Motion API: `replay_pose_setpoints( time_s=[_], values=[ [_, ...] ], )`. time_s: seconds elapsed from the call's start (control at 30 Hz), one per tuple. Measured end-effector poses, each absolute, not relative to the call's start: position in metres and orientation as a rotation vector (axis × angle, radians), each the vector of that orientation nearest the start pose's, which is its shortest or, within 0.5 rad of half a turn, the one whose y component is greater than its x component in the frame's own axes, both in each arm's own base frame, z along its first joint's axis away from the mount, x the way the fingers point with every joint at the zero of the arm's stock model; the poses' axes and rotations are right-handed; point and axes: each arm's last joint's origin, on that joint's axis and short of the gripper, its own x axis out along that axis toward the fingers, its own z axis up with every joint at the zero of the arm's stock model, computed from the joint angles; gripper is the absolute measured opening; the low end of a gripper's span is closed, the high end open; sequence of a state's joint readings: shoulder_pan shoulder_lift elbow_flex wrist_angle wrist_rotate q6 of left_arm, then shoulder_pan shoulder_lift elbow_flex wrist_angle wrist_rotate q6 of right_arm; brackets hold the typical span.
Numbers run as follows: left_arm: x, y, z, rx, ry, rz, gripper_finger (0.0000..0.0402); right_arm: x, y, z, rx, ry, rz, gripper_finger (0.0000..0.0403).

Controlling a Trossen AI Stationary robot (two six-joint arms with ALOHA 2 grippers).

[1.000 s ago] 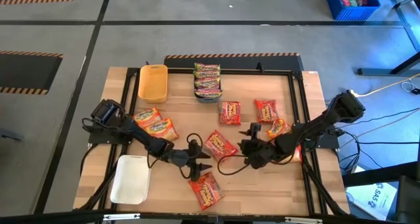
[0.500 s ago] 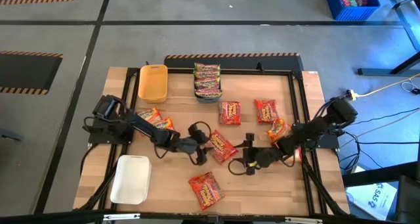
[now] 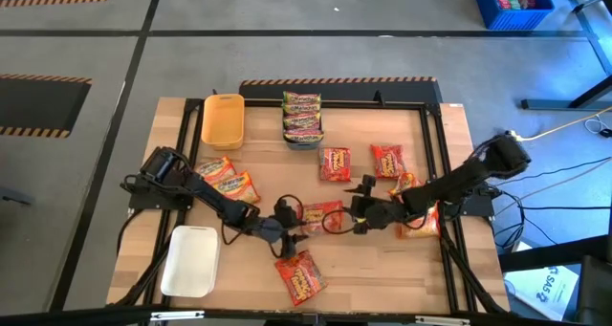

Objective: Sort Maruchan noodles
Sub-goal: Put the orange noodle pack into the yellow bin

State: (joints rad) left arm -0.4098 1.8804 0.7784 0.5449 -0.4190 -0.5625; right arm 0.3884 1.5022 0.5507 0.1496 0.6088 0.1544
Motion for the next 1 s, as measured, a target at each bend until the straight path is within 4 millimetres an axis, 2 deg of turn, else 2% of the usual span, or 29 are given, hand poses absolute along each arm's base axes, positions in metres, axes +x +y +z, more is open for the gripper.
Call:
replay_pose_setpoints(
  time_s=[0.13,0.2,0.33,0.47,0.63,0.77,1.0],
  values=[
    [0.325,-0.129,0.126,-0.300,0.442,0.138,0.0208,0.234,0.088,0.156,-0.131,0.714,-0.198,0.0236],
    [0.326,-0.130,0.130,-0.304,0.432,0.136,0.0208,0.229,0.094,0.160,-0.072,0.705,-0.151,0.0236],
    [0.323,-0.128,0.142,-0.343,0.422,0.132,0.0208,0.221,0.108,0.150,-0.018,0.679,-0.070,0.0236],
    [0.316,-0.127,0.151,-0.427,0.484,0.132,0.0208,0.216,0.112,0.138,-0.026,0.651,-0.086,0.0236],
    [0.299,-0.129,0.145,-0.516,0.640,0.215,0.0209,0.218,0.113,0.132,-0.034,0.641,-0.081,0.0236],
    [0.295,-0.123,0.136,-0.637,0.679,0.292,0.0226,0.221,0.115,0.129,-0.048,0.620,-0.081,0.0239],
    [0.301,-0.105,0.132,-0.735,0.656,0.360,0.0278,0.227,0.120,0.121,-0.077,0.600,-0.034,0.0273]
  ],
)
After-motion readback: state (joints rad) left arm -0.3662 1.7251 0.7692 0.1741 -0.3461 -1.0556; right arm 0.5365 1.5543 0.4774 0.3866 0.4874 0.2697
